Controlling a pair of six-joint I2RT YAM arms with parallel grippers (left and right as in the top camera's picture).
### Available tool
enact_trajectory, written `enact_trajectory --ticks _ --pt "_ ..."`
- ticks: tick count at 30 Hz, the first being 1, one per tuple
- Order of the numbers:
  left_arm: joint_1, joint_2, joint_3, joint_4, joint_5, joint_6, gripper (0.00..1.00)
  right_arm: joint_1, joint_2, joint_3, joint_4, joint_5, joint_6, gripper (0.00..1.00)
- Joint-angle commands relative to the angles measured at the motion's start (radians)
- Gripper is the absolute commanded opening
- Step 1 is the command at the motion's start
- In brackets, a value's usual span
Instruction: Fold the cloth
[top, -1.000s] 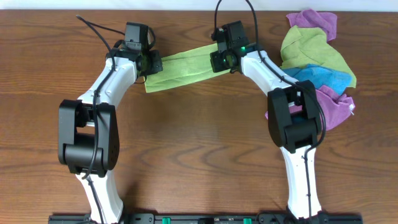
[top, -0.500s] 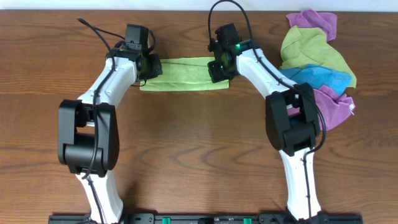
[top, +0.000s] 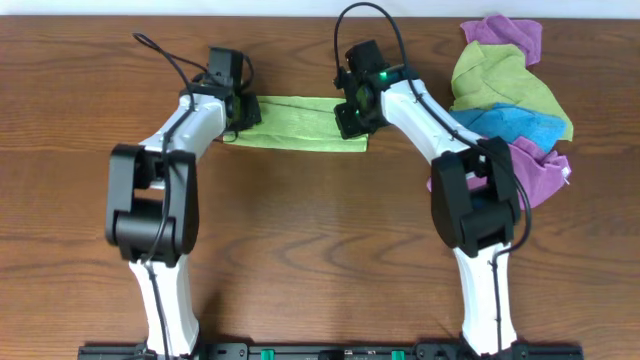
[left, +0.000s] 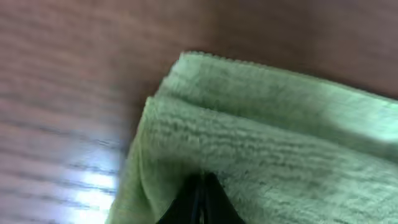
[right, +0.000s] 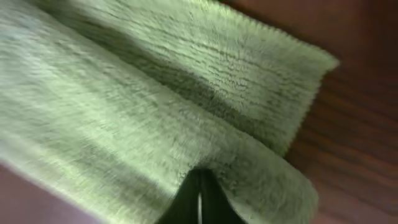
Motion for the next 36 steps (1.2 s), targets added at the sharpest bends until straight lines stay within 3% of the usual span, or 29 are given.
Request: enact_trajectory --ticks 1,4,7,10,13,16,21,25,36 --pt "0.0 0.03 -0.003 -0.01 0.017 0.006 0.06 0.001 -0.14 -0.002 -0.003 0.004 0.005 0.43" --pt "0.0 0.031 -0.003 -0.023 0.017 0.006 0.06 -0.026 -0.221 -0.002 -0.04 0.021 0.005 0.74" --pt "0.0 0.031 -0.003 -0.074 0.017 0.006 0.06 -0.096 -0.256 -0.002 -0.124 -0.016 0.005 0.76" --pt "0.0 0.031 -0.003 -0.113 0.017 0.006 0.05 -0.211 -0.249 -0.023 -0.177 -0.239 -0.032 0.77" --pt "0.0 0.031 -0.003 -0.115 0.018 0.006 0.06 -0.288 -0.244 -0.106 -0.105 -0.485 -0.065 0.82" --pt "0.0 0.031 -0.003 -0.113 0.017 0.006 0.06 -0.315 -0.242 -0.202 0.006 -0.613 -0.045 0.83" --pt "0.0 0.031 -0.003 -0.112 0.018 0.005 0.06 -0.295 -0.211 -0.306 0.131 -0.639 0.001 0.88" --pt "0.0 0.031 -0.003 -0.111 0.041 0.002 0.06 -0.29 -0.13 -0.311 0.191 -0.716 0.032 0.87" --pt "0.0 0.031 -0.003 -0.109 0.043 0.002 0.06 -0.288 -0.014 -0.311 0.346 -0.673 0.145 0.87"
